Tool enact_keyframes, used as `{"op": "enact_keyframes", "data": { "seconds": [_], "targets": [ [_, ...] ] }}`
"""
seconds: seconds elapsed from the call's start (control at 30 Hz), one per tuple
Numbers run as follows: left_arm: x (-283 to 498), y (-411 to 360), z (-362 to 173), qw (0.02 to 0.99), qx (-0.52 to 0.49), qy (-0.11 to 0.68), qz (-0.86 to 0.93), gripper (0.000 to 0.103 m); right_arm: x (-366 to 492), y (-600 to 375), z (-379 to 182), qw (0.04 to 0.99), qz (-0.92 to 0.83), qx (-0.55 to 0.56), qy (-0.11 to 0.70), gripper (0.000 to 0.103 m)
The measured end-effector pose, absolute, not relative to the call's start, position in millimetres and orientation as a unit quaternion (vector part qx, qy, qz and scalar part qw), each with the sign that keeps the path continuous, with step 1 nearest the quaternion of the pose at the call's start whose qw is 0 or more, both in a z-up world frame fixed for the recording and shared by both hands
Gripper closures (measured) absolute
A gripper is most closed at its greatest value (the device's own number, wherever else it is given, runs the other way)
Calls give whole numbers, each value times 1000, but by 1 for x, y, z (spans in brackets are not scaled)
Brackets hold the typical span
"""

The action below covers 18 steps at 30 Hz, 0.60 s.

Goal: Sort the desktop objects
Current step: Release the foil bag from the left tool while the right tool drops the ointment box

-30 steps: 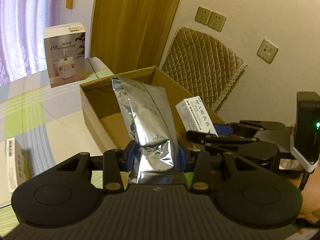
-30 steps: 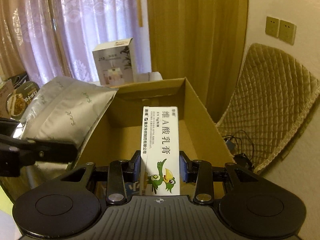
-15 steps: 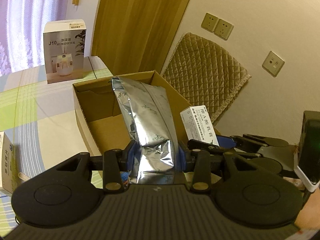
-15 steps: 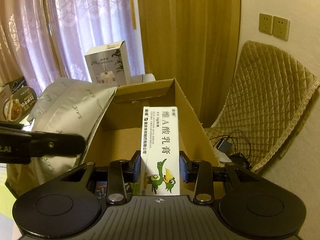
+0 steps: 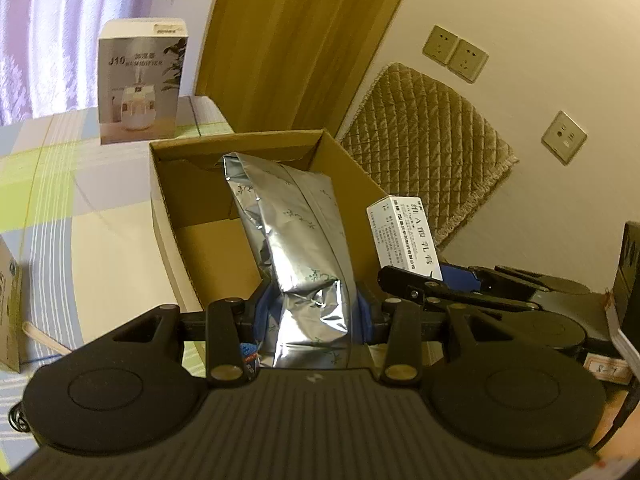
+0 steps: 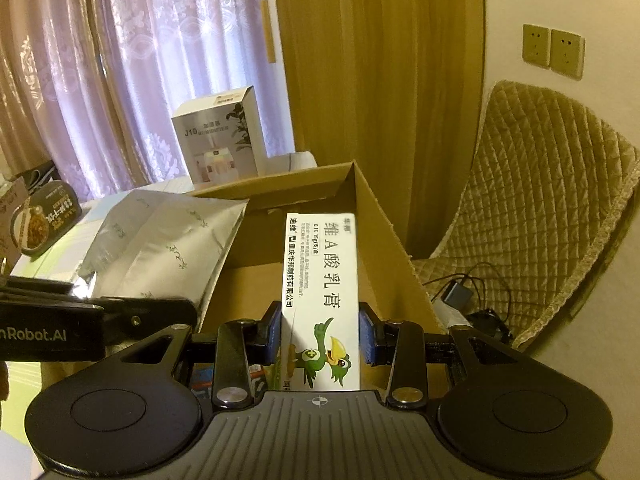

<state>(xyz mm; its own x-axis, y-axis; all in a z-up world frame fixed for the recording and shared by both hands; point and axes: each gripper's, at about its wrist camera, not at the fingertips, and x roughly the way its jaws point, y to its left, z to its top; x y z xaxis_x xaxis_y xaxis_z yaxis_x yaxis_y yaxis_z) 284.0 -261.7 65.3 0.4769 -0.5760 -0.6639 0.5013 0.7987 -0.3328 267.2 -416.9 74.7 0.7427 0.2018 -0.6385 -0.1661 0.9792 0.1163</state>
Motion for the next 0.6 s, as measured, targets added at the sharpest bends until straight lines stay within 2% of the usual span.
{"op": "enact_keyframes", "data": {
  "seconds": [0.6],
  "targets": [
    [287, -264, 54, 861, -86, 409, -290, 66, 273, -420, 72, 932, 96, 30, 349, 68]
  ]
}}
